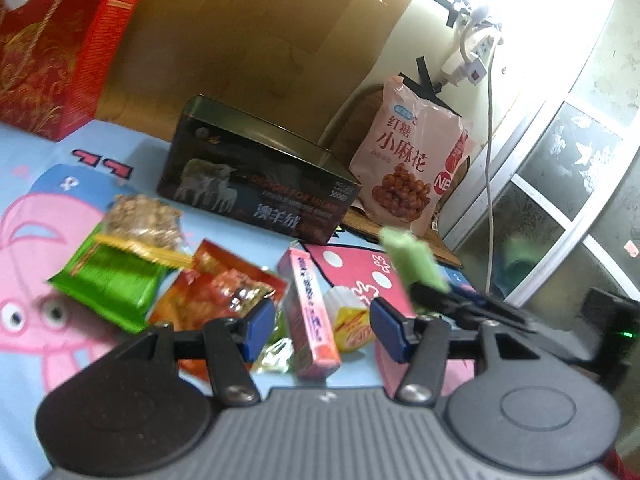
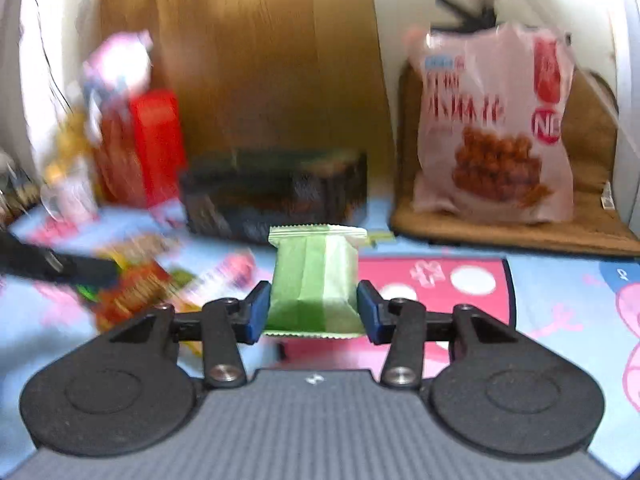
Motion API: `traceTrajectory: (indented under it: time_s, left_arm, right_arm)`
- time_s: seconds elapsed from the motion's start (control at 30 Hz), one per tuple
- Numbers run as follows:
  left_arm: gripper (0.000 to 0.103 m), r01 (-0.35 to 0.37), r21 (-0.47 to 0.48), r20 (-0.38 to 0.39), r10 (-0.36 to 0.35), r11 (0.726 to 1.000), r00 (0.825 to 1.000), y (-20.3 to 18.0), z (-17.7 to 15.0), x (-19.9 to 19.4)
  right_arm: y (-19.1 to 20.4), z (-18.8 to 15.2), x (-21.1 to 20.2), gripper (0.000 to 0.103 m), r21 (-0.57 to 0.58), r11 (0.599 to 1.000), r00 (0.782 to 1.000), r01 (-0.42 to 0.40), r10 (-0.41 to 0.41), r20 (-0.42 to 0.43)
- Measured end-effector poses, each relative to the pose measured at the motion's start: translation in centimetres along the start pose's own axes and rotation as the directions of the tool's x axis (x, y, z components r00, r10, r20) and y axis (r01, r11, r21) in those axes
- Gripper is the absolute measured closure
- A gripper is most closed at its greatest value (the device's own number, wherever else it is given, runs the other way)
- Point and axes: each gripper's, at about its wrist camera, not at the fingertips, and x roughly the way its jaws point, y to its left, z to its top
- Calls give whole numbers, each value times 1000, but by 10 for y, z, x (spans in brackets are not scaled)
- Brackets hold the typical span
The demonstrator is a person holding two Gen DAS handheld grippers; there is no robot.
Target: Organize snacks
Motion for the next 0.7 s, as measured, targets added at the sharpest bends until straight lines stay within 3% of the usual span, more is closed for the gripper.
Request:
traceTrajectory:
  time_s: [0.07, 0.13, 0.23, 0.37, 0.4, 0.43, 0.5, 0.7]
  left_arm:
    - [48, 6, -9, 20, -5, 1000, 1000, 4, -3, -11]
    - [47, 14, -19, 45, -13, 1000, 999, 8, -6, -22]
    - [47, 13, -22, 61, -11, 1000, 998, 12, -8, -33]
    - [47, -1, -23, 53, 2, 1000, 999, 18, -10, -38]
    - [47, -4, -26, 47, 5, 1000, 999, 19, -11, -39]
    - [47, -7, -29, 44, 8, 1000, 999, 21, -12, -38]
    - [47, -8, -35, 37, 9, 999, 999, 25, -14, -38]
    - [47, 13, -45, 17, -12, 999, 1000, 29, -16, -33]
  right_arm:
    - [12, 1, -16, 53, -53, 995, 995, -82, 84, 45]
    - [31, -2, -22, 53, -153, 972, 983, -177, 182, 24]
    - [66, -17, -14, 53, -321, 896, 951, -308, 292, -97]
    - [95, -34, -4, 53, -451, 801, 919, -393, 349, -181]
    - [99, -36, -2, 50, -477, 789, 922, -386, 343, -178]
    - [102, -39, -1, 39, -506, 786, 934, -355, 319, -160]
    - [103, -39, -1, 27, -537, 799, 962, -269, 251, -109]
    - [82, -35, -9, 29, -468, 867, 986, -168, 151, -75]
